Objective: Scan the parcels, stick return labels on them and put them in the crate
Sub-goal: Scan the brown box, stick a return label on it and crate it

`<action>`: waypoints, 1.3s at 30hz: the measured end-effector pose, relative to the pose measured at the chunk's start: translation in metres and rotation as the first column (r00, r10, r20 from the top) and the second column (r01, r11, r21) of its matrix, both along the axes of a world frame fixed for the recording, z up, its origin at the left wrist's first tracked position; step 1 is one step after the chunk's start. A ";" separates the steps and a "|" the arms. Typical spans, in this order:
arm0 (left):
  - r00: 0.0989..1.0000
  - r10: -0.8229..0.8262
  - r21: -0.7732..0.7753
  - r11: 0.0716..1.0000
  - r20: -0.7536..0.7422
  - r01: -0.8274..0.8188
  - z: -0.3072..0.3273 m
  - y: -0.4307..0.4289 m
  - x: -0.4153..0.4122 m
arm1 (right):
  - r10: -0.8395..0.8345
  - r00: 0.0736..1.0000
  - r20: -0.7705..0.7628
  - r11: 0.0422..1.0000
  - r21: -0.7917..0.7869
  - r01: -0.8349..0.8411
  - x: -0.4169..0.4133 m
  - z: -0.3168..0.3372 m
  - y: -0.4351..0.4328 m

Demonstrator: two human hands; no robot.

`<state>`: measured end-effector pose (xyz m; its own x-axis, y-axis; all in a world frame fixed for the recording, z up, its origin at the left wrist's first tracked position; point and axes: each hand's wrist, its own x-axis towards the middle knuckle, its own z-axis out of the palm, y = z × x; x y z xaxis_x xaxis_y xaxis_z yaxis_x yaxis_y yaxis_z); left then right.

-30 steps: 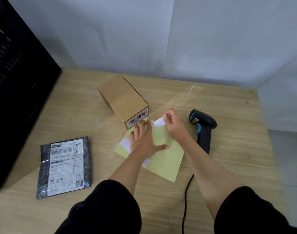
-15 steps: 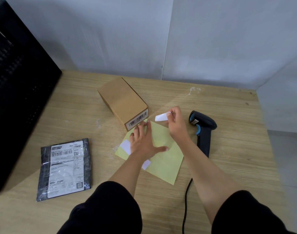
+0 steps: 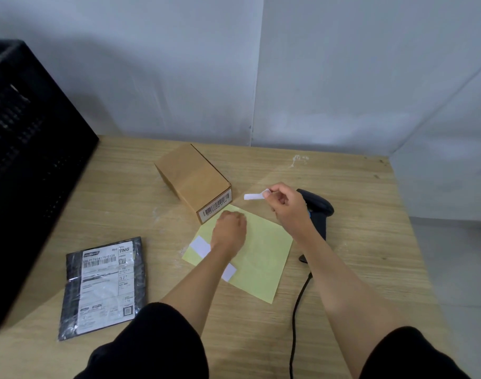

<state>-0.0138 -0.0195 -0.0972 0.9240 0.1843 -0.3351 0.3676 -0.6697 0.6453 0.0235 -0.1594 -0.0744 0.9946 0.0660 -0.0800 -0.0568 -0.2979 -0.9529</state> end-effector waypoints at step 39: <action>0.909 0.353 -0.229 0.925 0.219 -0.304 0.054 0.101 0.020 | 0.097 0.993 -0.067 0.959 -0.262 -0.111 0.047 0.029 0.106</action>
